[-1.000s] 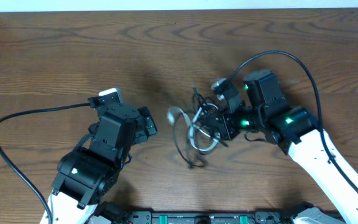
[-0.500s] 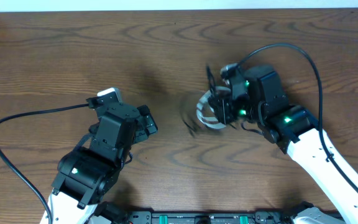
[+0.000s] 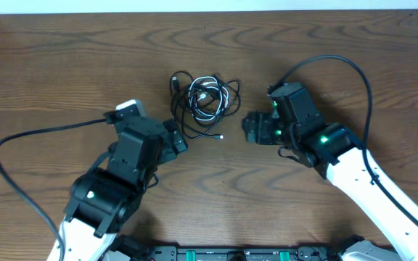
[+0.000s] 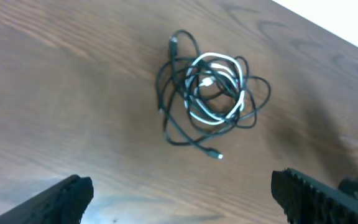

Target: Untangle cables

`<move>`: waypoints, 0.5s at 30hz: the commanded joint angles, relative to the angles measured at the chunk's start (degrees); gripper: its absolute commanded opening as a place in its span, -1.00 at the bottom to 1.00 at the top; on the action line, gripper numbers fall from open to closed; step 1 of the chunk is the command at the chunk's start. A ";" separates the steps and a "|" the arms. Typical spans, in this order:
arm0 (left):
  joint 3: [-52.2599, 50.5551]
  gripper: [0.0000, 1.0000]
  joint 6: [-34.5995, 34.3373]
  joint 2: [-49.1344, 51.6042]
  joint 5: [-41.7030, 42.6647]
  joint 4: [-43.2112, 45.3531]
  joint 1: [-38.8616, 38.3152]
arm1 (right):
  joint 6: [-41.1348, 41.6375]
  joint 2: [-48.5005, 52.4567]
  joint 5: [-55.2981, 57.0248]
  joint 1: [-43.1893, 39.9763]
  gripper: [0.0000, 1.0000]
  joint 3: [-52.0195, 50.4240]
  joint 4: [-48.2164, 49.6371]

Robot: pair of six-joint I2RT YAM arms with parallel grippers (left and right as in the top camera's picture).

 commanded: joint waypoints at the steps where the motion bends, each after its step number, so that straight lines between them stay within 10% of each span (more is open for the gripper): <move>1: 0.35 0.96 0.15 4.72 1.42 2.38 0.26 | 5.40 0.13 9.97 -2.25 0.67 0.28 -2.51; 15: 0.35 0.78 -22.49 34.49 -9.81 15.80 2.34 | 4.72 0.13 9.97 -7.17 0.67 0.28 -10.51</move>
